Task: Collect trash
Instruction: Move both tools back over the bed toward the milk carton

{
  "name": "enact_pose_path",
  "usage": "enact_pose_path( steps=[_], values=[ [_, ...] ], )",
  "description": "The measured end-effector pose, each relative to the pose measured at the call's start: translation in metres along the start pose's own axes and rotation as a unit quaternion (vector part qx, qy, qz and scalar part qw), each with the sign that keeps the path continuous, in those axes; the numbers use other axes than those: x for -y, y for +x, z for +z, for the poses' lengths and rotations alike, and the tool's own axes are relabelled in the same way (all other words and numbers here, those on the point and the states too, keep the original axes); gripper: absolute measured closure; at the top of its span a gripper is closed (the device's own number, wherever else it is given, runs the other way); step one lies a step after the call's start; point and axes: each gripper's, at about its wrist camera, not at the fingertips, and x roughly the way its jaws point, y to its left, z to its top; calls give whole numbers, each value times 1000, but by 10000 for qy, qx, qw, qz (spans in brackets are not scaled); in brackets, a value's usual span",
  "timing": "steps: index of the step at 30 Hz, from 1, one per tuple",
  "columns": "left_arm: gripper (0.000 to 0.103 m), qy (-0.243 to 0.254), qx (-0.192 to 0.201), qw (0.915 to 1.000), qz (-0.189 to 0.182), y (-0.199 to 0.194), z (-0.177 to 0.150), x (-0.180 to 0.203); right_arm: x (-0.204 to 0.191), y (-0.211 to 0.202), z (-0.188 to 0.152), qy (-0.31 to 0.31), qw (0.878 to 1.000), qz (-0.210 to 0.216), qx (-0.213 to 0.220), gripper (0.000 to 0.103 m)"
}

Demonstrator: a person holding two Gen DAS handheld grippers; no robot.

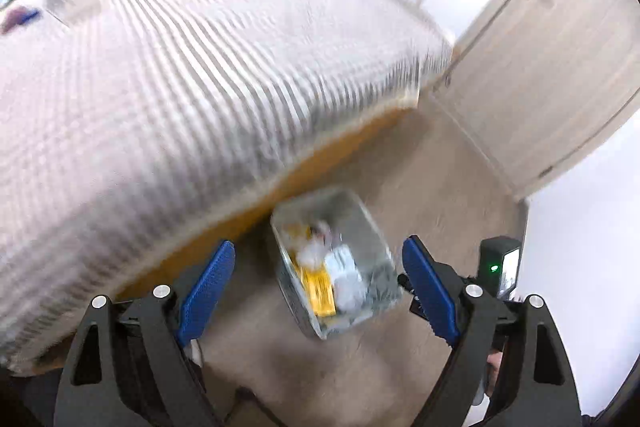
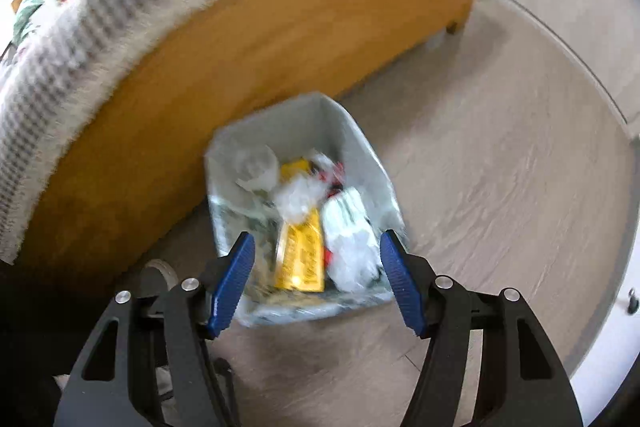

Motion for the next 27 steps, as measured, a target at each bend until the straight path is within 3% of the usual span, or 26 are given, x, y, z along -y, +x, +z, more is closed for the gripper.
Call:
enact_pose_path(
  steps=[4, 6, 10, 16, 20, 23, 27],
  values=[
    [20, -70, 730, 9973, 30, -69, 8, -33, -45, -32, 23, -242, 9990, 174, 339, 40],
    [20, -157, 967, 9951, 158, -93, 10, -53, -77, -50, 41, -466, 9969, 243, 584, 33],
    [19, -398, 1259, 9898, 527, -130, 20, -117, -137, -68, 81, -933, 9903, 440, 933, 33],
    [19, -937, 1272, 9825, 983, -152, 53, -223, -225, -71, 162, -1286, 9790, 782, 1378, 33],
    [19, -970, 1489, 9743, 1384, -160, 89, -278, -275, -57, 223, -1423, 9710, 1131, 1552, 33],
    [19, -911, 1540, 9671, 1808, -153, 135, -322, -321, -42, 263, -1649, 9650, 1296, 1576, 33],
    [19, -714, 1624, 9617, 2090, -128, 199, -375, -379, -14, 326, -2088, 9555, 1450, 1498, 33]
  ],
)
